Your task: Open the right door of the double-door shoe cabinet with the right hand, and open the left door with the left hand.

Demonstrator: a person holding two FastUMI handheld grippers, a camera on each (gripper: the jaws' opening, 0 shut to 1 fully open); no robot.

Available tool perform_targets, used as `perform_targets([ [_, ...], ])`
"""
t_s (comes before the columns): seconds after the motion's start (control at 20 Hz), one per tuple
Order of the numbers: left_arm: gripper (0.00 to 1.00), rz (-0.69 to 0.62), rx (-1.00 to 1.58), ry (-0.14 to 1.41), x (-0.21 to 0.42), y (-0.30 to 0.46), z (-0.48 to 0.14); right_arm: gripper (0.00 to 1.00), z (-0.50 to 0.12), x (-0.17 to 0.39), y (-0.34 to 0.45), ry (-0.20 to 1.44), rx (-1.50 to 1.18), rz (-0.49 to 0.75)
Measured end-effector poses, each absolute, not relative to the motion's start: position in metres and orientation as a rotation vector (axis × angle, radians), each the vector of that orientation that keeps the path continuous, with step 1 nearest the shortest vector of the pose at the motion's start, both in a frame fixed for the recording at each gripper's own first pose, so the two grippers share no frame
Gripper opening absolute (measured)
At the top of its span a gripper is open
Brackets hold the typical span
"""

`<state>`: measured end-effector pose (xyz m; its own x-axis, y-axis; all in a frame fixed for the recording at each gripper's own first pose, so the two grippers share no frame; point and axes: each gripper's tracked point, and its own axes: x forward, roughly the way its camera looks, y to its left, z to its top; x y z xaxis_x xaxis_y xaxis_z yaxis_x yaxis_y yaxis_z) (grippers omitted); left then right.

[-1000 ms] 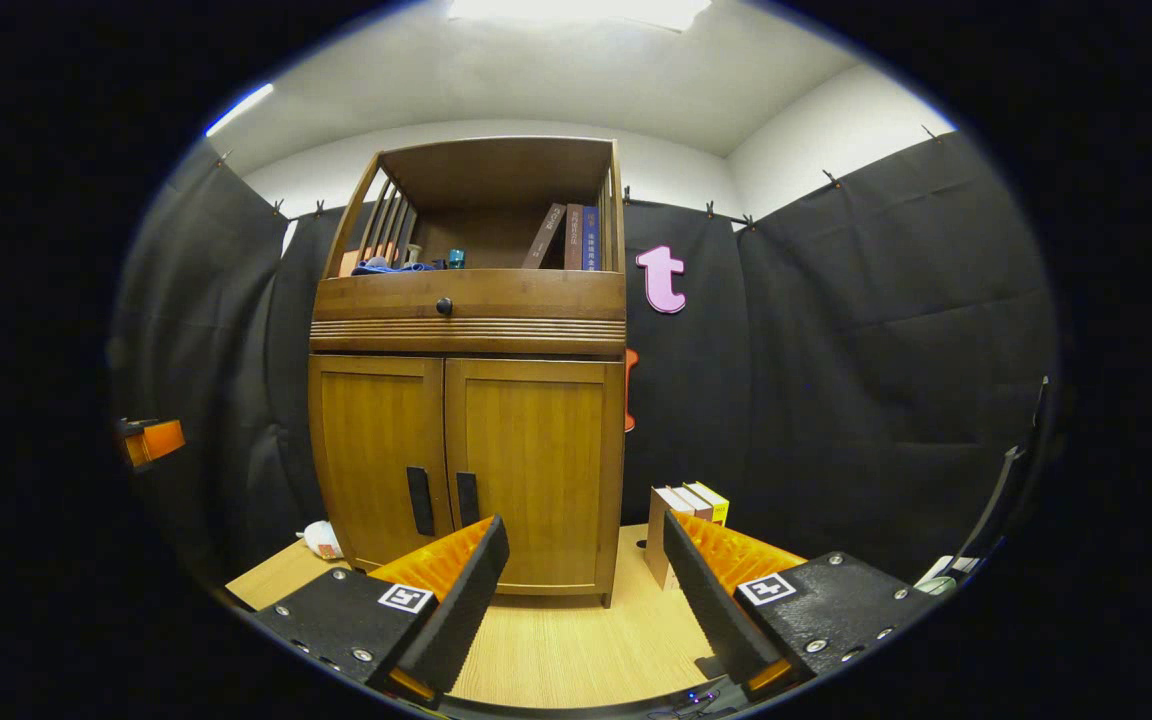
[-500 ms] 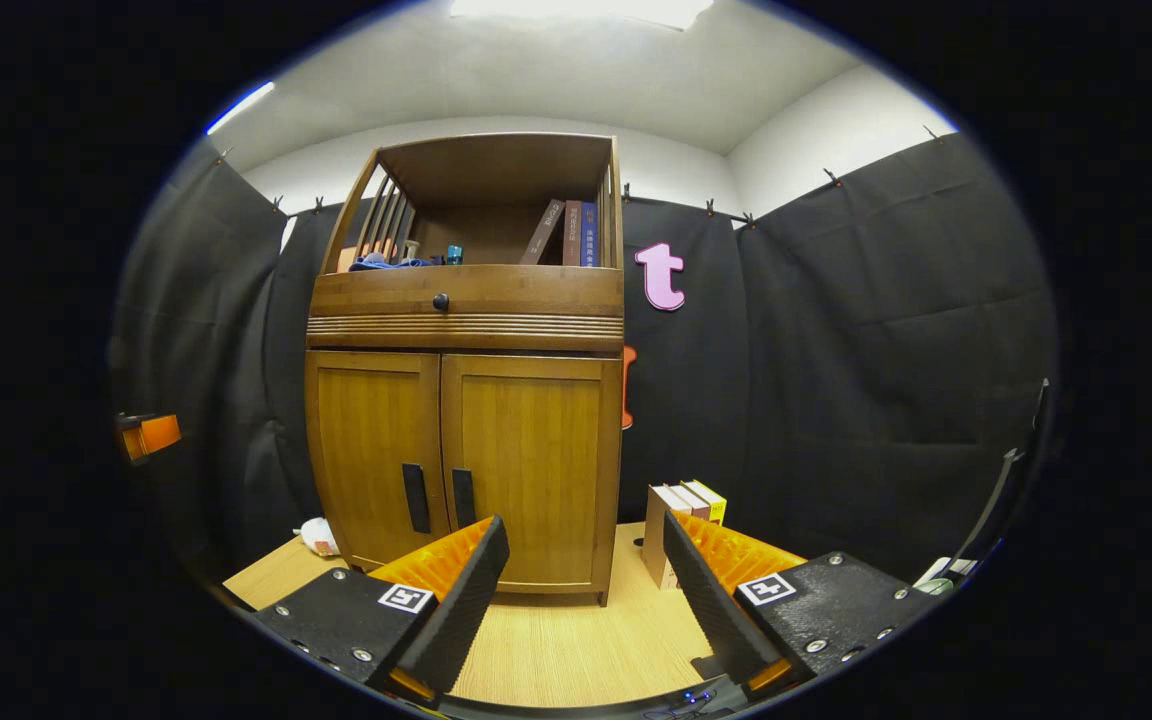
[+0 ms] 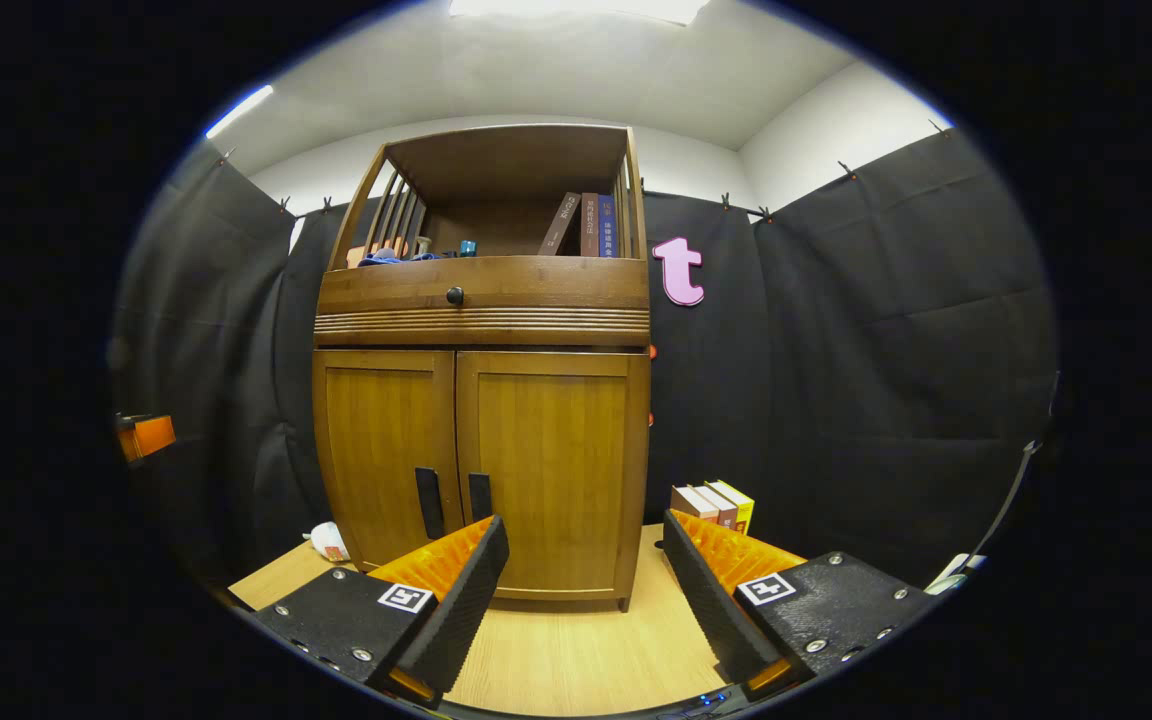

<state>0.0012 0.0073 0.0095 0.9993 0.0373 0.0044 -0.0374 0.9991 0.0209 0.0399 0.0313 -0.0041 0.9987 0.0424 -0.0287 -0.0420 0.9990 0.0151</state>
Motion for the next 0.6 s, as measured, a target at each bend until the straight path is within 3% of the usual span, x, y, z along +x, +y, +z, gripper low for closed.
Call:
perform_targets([
  [0.55, 0.96, 0.121, 0.058, -0.036, -0.009, 0.039, 0.021, 0.95, -0.044, 0.132, 0.105, 0.017, 0.002, 0.138],
  [0.6, 0.97, 0.13, 0.062, -0.038, -0.01, 0.044, 0.022, 1.0, -0.049, 0.141, 0.11, 0.021, 0.001, 0.145],
])
